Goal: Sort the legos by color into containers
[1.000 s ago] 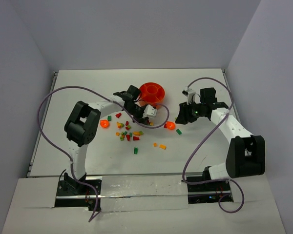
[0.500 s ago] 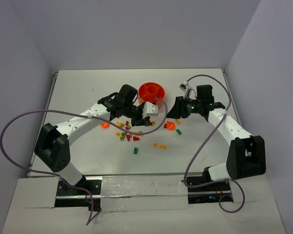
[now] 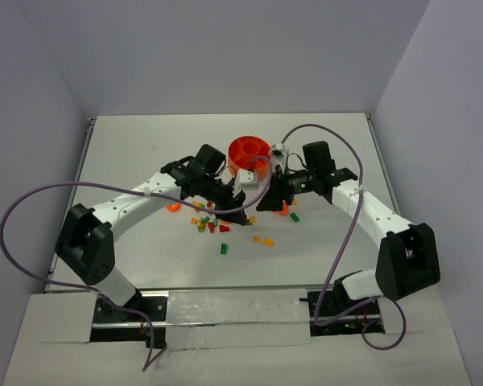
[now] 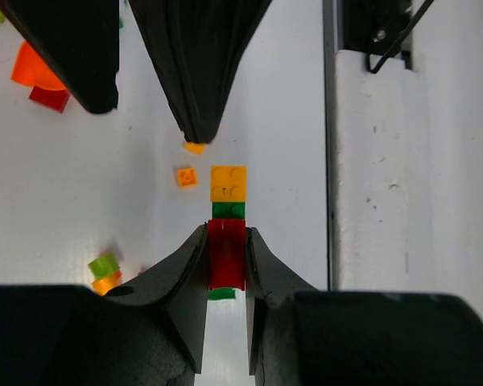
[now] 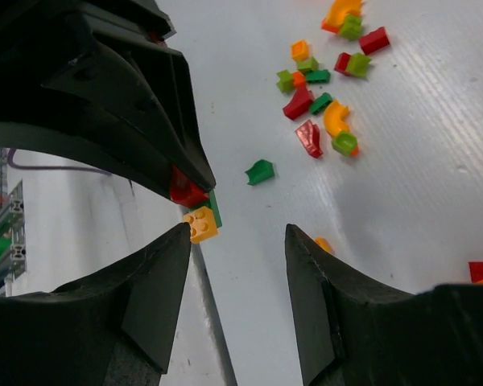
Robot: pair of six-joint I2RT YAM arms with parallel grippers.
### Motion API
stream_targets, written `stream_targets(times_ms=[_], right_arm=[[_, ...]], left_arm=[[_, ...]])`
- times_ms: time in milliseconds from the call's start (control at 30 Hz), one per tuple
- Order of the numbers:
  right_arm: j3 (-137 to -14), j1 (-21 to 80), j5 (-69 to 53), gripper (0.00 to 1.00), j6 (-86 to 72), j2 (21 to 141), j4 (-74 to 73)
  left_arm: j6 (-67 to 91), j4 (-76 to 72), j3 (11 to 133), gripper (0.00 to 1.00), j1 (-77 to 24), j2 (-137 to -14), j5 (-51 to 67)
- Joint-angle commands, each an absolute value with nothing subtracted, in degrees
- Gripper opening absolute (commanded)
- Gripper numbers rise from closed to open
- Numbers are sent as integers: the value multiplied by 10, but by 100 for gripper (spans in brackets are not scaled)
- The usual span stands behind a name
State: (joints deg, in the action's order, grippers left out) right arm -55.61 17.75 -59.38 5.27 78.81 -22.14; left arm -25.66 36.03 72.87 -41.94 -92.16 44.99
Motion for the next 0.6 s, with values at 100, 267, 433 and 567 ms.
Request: stream_targets(times_ms=[100,267,433,567], right_arm=[[-577,205,-638,59,92,780,-255],[-584,211,-656,59,123,787,-297],[-583,214,-660,57,139,792,-312],[-587,215,-663,56,142,795,-317]], left_arm=[[-206,359,741,0,-413,-910,532],[-194,349,740,0,-407,-917,543],[-190,344,742,0,-403,-920,550],[-192,345,744,0,-402,-924,553]])
